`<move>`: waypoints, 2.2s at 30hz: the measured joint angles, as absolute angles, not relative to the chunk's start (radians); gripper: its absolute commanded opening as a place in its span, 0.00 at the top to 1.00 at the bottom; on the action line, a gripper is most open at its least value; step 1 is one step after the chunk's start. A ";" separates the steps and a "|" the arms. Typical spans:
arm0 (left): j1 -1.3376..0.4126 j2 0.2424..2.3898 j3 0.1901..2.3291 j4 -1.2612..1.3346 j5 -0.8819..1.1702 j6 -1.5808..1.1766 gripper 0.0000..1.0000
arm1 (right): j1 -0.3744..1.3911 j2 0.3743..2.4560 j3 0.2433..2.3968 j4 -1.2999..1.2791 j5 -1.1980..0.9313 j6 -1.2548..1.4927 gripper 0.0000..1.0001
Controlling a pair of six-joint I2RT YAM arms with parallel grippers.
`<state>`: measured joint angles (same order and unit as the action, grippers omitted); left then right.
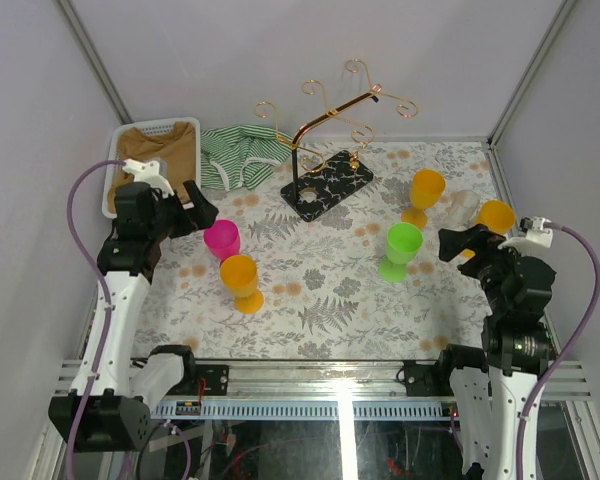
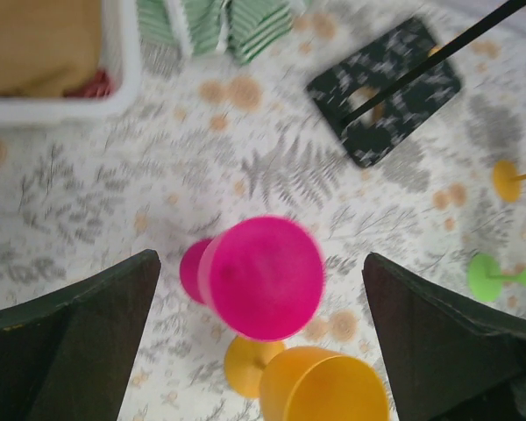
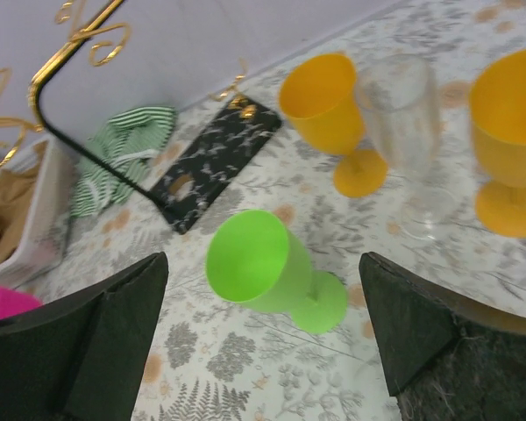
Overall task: Place the wine glass upside down on the wine glass rack
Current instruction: Move the wine rack to the center of the board.
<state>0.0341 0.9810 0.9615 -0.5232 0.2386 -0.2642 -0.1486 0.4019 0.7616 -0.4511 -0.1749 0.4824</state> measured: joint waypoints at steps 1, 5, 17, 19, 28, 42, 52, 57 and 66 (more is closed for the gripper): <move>0.030 0.974 0.984 -0.516 0.247 -0.265 0.00 | -0.149 0.402 0.746 -0.426 -0.197 0.489 0.00; 0.019 0.923 1.039 -0.469 0.276 -0.266 0.00 | -0.149 0.401 0.611 -0.220 -0.358 0.564 0.01; 0.015 0.776 1.030 -0.402 0.341 -0.320 0.00 | -0.149 0.535 0.616 0.060 -0.537 0.629 0.00; 0.015 0.777 1.030 -0.398 0.343 -0.324 0.00 | -0.148 0.603 0.653 0.073 -0.547 0.630 0.00; 0.014 0.789 1.030 -0.395 0.345 -0.327 0.00 | -0.099 0.876 0.904 0.078 -0.523 0.606 0.00; 0.014 0.781 1.019 -0.373 0.333 -0.331 0.00 | 0.409 1.196 1.146 -0.006 -0.171 0.280 0.00; 0.014 0.768 0.936 -0.349 0.334 -0.332 0.00 | 0.561 1.204 0.810 0.136 0.007 0.231 0.01; 0.014 0.780 0.912 -0.315 0.337 -0.347 0.00 | 0.613 1.299 0.767 0.250 0.054 0.230 0.01; 0.014 0.839 0.937 -0.266 0.277 -0.368 0.00 | 0.640 1.512 0.808 0.372 0.059 0.192 0.01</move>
<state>0.0135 0.8391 0.9367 -0.2665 0.2771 -0.3683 0.6395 1.5124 0.8078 0.3717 0.0586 0.1925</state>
